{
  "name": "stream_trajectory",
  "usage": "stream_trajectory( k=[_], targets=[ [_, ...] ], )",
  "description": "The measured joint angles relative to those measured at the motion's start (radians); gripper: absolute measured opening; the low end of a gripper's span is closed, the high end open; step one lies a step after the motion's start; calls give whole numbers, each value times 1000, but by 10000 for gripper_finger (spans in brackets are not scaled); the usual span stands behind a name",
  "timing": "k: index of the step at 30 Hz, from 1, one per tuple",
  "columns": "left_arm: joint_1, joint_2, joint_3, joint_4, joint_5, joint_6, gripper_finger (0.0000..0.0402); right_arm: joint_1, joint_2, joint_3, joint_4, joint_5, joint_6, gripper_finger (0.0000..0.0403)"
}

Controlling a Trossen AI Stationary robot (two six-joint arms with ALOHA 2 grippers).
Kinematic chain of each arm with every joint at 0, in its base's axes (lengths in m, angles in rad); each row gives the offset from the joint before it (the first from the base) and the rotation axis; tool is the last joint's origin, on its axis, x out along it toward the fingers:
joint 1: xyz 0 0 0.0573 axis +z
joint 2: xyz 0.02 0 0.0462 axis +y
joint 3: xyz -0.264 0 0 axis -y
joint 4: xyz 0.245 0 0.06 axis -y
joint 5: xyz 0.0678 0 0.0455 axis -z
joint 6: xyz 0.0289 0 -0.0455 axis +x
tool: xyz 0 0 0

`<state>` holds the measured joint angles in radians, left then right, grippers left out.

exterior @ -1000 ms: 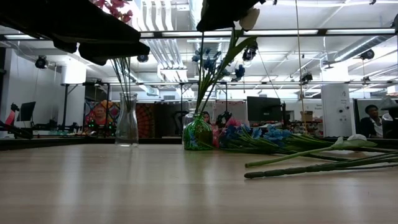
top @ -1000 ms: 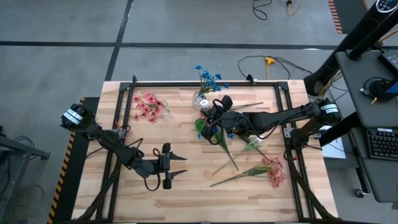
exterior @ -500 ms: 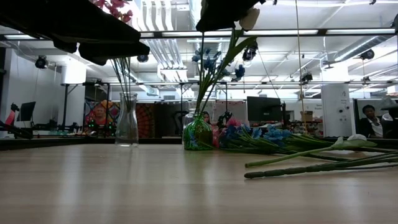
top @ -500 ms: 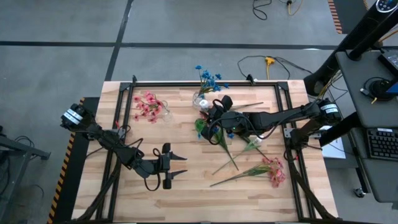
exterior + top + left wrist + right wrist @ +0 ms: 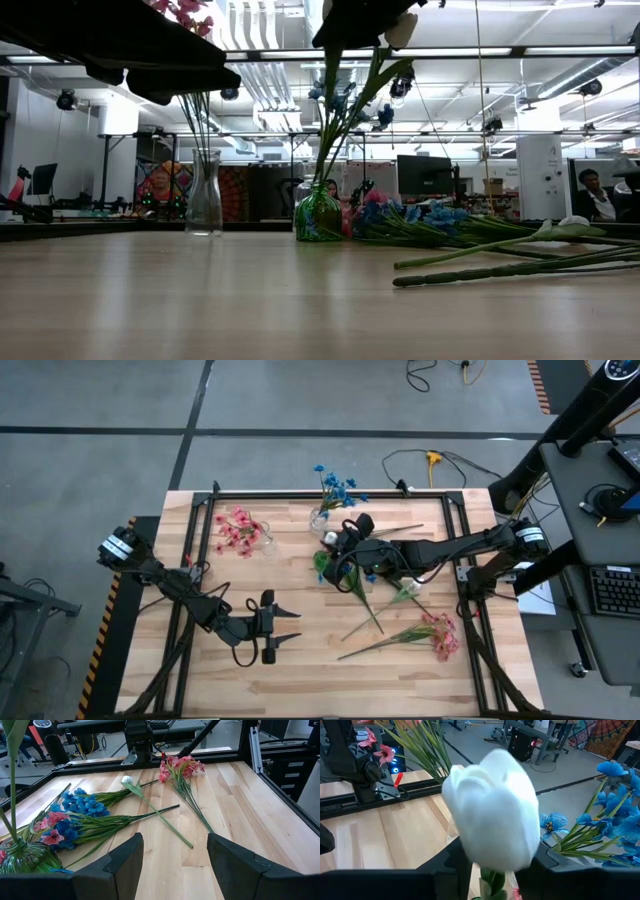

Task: Sort flowers into vase by color
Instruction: Put the left white tulip flower into the green vase, then put the white tulip flower into the green vase

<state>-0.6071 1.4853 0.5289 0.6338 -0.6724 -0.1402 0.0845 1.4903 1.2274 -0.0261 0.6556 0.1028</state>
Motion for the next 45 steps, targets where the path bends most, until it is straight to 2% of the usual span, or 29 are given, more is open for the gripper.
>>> stream_trajectory(
  k=[5, 18, 23, 30, 45],
  targets=[
    [0, 0, 0, 0, 0, 0, 204, 3, -6, 3, -8, 0, -12, 146],
    [0, 0, 0, 0, 0, 0, 204, 3, -7, 74, -96, 0, 18, 248],
    [0, 0, 0, 0, 0, 0, 204, 3, -7, 104, -106, 0, 10, 273],
    [0, 0, 0, 0, 0, 0, 204, 3, -8, 154, -163, 0, 10, 288],
    [0, 0, 0, 0, 0, 0, 204, 10, -9, 270, -255, -1, -11, 286]
  ],
)
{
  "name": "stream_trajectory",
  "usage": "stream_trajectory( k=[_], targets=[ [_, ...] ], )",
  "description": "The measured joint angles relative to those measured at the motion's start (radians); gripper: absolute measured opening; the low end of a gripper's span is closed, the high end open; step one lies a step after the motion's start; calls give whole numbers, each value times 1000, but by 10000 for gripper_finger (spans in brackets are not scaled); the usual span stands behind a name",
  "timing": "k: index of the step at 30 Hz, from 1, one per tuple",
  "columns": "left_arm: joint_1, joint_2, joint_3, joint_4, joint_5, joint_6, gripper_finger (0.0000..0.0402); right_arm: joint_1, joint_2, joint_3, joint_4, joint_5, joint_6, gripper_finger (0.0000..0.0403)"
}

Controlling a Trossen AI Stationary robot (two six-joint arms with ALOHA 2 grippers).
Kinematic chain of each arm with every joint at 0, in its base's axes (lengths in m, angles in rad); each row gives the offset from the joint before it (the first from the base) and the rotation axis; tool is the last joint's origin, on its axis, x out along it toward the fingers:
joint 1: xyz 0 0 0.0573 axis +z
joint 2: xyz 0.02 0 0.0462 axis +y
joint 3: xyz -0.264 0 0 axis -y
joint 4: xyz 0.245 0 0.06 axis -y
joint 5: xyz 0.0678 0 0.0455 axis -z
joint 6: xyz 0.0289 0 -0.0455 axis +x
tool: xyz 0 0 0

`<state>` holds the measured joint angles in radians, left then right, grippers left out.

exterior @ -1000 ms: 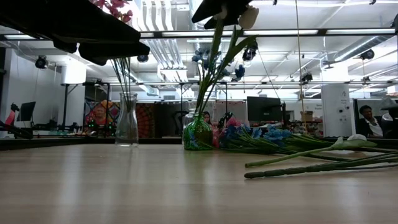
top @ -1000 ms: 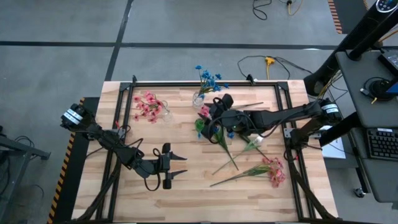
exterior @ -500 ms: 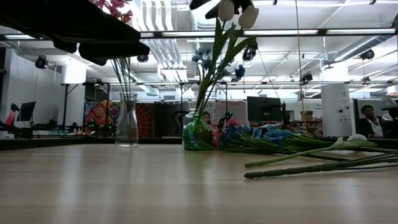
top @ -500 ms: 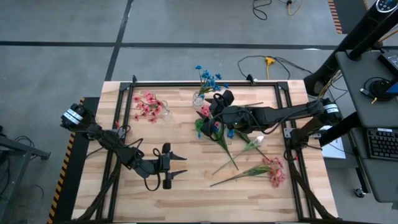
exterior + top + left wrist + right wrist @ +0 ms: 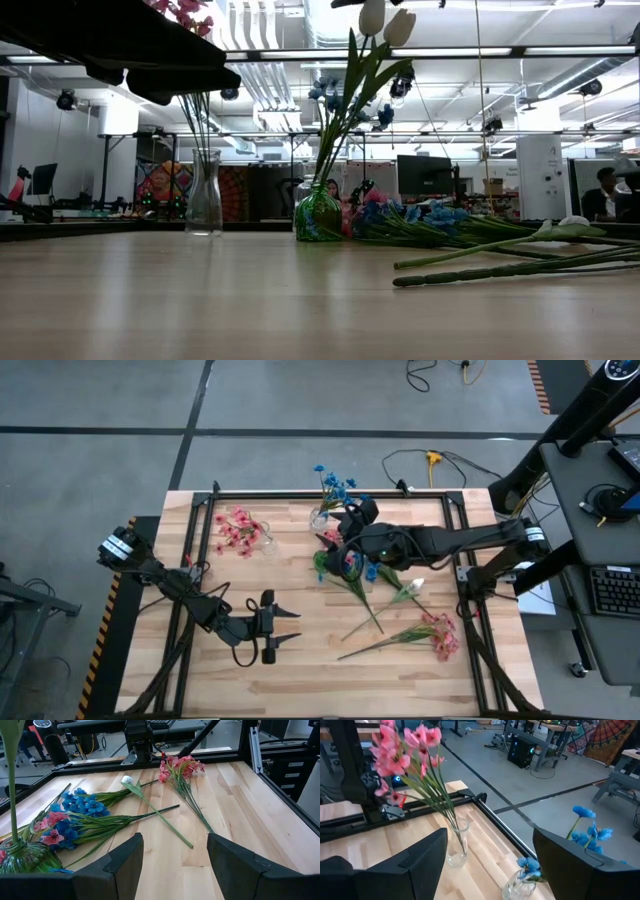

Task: Sort flowers into vase by color
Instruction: Put the white tulip flower into the green vase

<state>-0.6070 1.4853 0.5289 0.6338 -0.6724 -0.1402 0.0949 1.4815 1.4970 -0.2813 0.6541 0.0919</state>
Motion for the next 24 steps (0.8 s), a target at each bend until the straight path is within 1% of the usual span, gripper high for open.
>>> stream_trajectory(
  k=[8, 15, 19, 24],
  targets=[
    [0, 0, 0, 1, 0, -1, 204, 65, -1, 141, -113, -2, -8, 286],
    [0, 0, 0, 1, 0, -7, 204, 193, -1, 262, -273, -3, 25, 286],
    [0, 0, 0, 1, 0, -12, 204, 287, -1, 297, -392, -5, 93, 286],
    [0, 0, 0, 1, 1, -27, 204, 401, -2, 309, -616, -8, 265, 286]
  ],
)
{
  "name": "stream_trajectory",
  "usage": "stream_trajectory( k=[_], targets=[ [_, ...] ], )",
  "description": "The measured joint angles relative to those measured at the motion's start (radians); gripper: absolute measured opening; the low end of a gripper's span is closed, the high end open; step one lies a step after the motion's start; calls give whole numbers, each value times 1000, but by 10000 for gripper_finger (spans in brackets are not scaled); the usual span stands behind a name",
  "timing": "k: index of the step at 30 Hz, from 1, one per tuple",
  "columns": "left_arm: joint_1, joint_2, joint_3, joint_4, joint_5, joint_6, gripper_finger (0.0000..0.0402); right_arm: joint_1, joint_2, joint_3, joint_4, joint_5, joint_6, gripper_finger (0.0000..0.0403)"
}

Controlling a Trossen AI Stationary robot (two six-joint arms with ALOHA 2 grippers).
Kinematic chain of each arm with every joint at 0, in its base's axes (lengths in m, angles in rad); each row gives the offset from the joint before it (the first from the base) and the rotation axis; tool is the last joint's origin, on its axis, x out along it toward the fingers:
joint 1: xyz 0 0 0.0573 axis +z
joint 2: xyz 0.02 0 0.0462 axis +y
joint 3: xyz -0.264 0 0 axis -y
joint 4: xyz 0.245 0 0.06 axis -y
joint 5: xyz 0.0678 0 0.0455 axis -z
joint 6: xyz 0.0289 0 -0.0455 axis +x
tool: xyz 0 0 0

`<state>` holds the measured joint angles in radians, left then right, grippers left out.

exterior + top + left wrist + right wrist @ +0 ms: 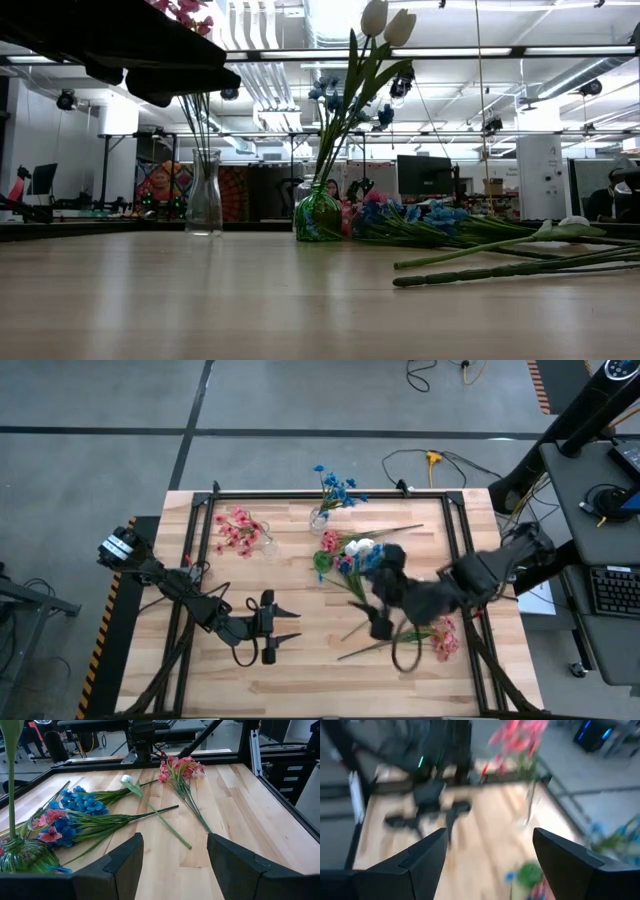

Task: Sort flowers into vase by color
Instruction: Put the white tulip flower into the green vase

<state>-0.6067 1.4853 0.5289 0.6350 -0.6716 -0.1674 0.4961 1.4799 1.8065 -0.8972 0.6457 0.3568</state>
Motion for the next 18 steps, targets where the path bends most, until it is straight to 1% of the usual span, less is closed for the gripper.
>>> stream_trajectory(
  k=[4, 6, 8, 13, 16, 18],
  targets=[
    [0, 0, 0, 17, 0, -31, 204, 75, 0, -23, -159, -2, 128, 286],
    [0, 0, 0, 43, 0, -59, 204, 104, 3, -43, -194, -3, 174, 286],
    [0, 0, 0, 69, 1, -89, 204, 125, 7, -59, -192, -3, 187, 286],
    [-8, 6, 0, 131, 1, -135, 204, 157, 26, -107, -142, 1, 131, 286],
    [-20, 48, 10, 213, 1, -133, 204, 161, 28, -160, -85, 1, 80, 286],
    [-25, 95, 50, 236, 3, -131, 204, 161, 26, -200, -45, 3, 44, 286]
  ],
)
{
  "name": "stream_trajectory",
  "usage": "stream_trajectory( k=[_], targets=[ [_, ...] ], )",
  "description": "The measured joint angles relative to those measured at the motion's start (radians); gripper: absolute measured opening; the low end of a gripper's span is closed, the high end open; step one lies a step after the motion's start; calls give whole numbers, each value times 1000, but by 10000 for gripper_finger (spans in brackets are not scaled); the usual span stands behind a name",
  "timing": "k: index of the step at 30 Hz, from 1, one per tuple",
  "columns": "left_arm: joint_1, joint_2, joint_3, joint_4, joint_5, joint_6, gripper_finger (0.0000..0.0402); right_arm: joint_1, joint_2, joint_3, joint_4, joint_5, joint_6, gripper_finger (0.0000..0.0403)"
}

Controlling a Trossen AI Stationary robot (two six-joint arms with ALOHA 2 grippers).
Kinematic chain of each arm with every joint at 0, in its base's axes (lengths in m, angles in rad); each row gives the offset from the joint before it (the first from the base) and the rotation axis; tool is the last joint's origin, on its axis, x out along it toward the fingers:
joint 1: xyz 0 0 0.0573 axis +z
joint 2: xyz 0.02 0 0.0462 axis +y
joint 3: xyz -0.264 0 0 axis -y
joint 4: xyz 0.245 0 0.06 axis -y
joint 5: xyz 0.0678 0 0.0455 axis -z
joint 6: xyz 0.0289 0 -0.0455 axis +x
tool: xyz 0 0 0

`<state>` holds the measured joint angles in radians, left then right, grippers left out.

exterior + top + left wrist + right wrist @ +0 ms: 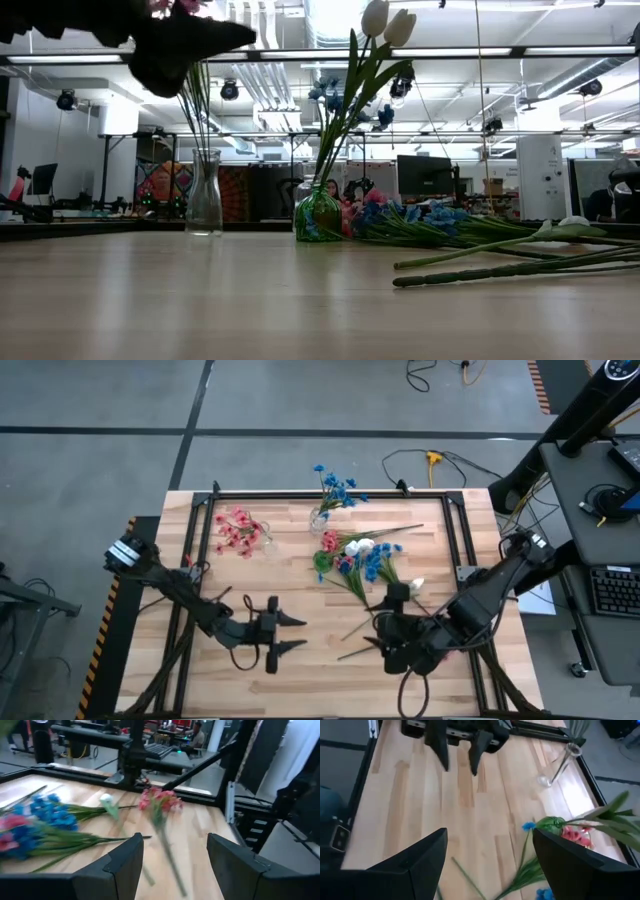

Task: Sort flowers into vase by color
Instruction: Put the white tulip flower into the green vase

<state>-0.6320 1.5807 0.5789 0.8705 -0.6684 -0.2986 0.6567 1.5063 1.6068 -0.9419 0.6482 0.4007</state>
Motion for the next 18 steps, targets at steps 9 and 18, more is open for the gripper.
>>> stream_trajectory(
  k=[9, 18],
  targets=[
    [-5, 273, 323, -215, -1, 9, 204, 12, 0, -115, 45, -28, 13, 286],
    [-6, 389, 441, -283, -34, -10, 204, 78, -5, -173, 60, -27, 72, 286]
  ],
)
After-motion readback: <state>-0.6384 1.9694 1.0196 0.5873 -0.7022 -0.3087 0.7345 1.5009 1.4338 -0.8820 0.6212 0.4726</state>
